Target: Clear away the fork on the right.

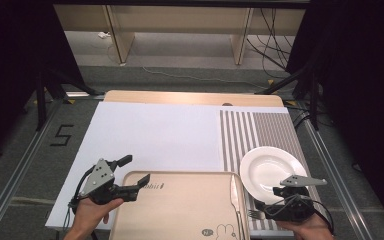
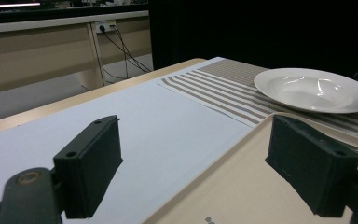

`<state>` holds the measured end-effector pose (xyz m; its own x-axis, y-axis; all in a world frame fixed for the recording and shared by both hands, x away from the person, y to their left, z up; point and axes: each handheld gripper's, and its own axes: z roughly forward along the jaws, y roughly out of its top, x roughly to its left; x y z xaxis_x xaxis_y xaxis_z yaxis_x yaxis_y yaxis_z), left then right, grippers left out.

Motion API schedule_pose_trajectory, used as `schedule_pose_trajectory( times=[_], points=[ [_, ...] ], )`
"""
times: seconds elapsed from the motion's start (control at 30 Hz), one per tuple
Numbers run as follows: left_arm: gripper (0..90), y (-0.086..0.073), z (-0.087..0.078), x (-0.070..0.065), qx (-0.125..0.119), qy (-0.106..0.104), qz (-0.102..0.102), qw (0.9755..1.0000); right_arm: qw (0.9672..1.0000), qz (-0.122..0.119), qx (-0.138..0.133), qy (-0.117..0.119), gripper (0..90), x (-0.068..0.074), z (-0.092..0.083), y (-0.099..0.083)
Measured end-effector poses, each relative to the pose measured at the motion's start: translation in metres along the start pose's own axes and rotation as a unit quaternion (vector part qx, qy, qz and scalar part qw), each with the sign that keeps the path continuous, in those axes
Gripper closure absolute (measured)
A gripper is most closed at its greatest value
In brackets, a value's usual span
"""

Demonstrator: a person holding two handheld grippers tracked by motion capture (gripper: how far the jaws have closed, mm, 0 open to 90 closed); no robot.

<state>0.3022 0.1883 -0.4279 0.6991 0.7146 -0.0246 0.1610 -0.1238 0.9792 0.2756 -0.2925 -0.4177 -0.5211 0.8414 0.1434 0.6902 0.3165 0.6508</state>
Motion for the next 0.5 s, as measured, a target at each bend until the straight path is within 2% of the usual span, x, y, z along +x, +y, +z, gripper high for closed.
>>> schedule_pose_trajectory(
  times=[0.03,0.1,0.13,0.17,0.3,0.4,0.43,0.5],
  points=[
    [16.9,0.0,-0.001,-0.001,0.004,0.003,0.001,1.0,1.0,-0.002,-0.001,0.005,19.6,-0.002,-0.001,-0.001],
    [16.9,0.0,-0.001,-0.001,0.003,0.001,0.002,1.0,1.0,0.008,-0.005,-0.003,19.6,-0.002,-0.002,-0.003],
    [16.9,0.001,-0.001,-0.001,0.003,0.001,0.004,1.0,0.9999,-0.001,-0.011,0.0,19.6,-0.004,-0.002,-0.004],
    [16.9,0.001,-0.001,-0.001,0.003,-0.001,0.005,1.0,0.9999,0.006,-0.007,-0.006,19.6,-0.004,-0.003,-0.004],
    [16.9,0.001,-0.002,-0.002,0.003,-0.002,0.007,1.0,0.9998,0.006,0.003,-0.018,19.4,-0.007,-0.009,-0.007],
    [16.9,0.0,-0.003,-0.001,0.002,0.0,0.005,1.0,0.9996,0.009,-0.008,-0.025,19.4,-0.013,-0.01,-0.011],
    [16.9,0.0,-0.003,-0.001,0.002,0.001,0.004,1.0,0.9994,0.021,0.003,-0.027,19.4,-0.013,-0.012,-0.01],
    [16.9,0.001,-0.002,-0.001,0.002,0.0,0.005,1.0,0.9992,0.018,-0.003,-0.035,19.4,-0.016,-0.013,-0.012]
  ],
)
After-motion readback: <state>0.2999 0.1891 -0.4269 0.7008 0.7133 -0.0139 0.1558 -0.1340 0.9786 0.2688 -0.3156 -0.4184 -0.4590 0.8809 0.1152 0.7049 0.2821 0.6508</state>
